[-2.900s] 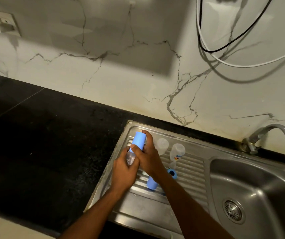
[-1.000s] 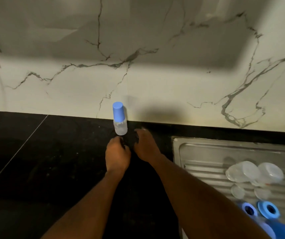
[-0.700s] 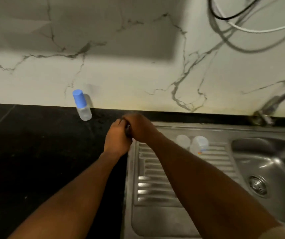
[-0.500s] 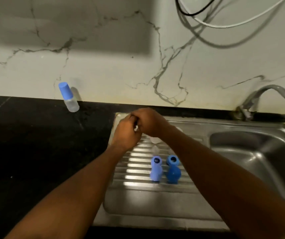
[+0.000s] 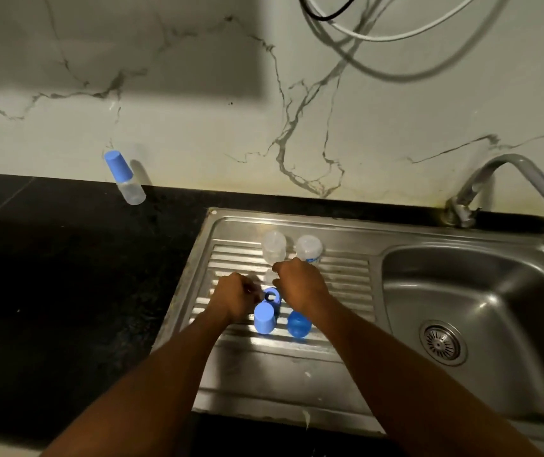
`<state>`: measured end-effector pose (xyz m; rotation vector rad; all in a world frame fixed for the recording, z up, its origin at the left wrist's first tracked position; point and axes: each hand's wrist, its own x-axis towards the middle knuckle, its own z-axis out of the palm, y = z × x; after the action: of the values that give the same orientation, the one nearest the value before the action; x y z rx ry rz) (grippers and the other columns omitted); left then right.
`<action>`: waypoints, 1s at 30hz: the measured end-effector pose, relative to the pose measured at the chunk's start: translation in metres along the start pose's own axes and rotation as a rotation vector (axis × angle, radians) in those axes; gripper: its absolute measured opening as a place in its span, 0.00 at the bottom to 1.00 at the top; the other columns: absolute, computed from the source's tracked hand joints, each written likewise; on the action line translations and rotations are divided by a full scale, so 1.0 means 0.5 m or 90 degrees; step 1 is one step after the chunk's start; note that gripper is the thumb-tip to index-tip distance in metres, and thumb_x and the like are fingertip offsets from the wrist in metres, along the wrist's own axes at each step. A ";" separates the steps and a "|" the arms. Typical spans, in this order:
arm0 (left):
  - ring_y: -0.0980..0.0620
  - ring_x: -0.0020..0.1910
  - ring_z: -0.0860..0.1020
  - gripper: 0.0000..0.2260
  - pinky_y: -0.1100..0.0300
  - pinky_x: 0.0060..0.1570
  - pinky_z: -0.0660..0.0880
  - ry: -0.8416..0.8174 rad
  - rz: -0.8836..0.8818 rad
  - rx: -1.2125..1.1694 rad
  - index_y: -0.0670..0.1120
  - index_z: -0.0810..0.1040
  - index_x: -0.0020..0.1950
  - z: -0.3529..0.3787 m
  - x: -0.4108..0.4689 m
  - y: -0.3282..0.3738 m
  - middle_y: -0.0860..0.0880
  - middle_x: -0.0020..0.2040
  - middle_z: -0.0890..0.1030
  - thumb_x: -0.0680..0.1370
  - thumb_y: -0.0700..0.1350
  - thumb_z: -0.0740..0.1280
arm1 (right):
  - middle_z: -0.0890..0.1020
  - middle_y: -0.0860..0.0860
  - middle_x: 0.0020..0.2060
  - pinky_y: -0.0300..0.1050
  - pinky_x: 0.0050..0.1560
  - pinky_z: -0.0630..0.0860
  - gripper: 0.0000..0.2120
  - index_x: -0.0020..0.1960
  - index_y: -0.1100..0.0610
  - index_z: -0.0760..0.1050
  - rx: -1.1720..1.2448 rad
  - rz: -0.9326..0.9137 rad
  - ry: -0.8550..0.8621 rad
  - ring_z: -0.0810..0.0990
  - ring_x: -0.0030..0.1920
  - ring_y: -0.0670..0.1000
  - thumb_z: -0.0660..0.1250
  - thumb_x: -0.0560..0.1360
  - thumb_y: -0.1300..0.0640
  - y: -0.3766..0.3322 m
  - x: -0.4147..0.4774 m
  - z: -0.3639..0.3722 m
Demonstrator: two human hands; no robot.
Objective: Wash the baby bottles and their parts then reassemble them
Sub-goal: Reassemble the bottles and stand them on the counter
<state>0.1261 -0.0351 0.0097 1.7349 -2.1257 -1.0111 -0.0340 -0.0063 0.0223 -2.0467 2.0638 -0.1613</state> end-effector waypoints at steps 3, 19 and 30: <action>0.54 0.37 0.78 0.07 0.64 0.35 0.70 -0.018 -0.042 -0.019 0.45 0.84 0.39 0.018 0.007 -0.002 0.46 0.37 0.84 0.74 0.47 0.75 | 0.82 0.58 0.55 0.49 0.50 0.76 0.12 0.58 0.59 0.78 0.000 0.043 0.034 0.82 0.54 0.60 0.63 0.82 0.51 -0.007 0.008 0.021; 0.46 0.29 0.80 0.12 0.50 0.35 0.80 -0.001 -0.131 -0.148 0.36 0.81 0.30 -0.003 0.041 -0.010 0.44 0.26 0.80 0.62 0.47 0.69 | 0.85 0.54 0.47 0.48 0.48 0.79 0.14 0.55 0.55 0.81 0.140 0.141 0.138 0.83 0.47 0.55 0.62 0.81 0.47 -0.025 0.031 0.065; 0.42 0.40 0.85 0.08 0.55 0.38 0.84 -0.066 -0.147 -0.770 0.35 0.80 0.57 -0.139 -0.009 -0.076 0.35 0.45 0.85 0.79 0.30 0.66 | 0.79 0.51 0.35 0.27 0.43 0.69 0.07 0.40 0.60 0.77 0.449 0.078 0.433 0.75 0.37 0.45 0.68 0.72 0.55 -0.150 0.006 0.003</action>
<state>0.1960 -0.0590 0.0382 1.2446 -0.8685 -1.8911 0.0390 -0.0104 0.0386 -1.5175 1.9986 -1.4921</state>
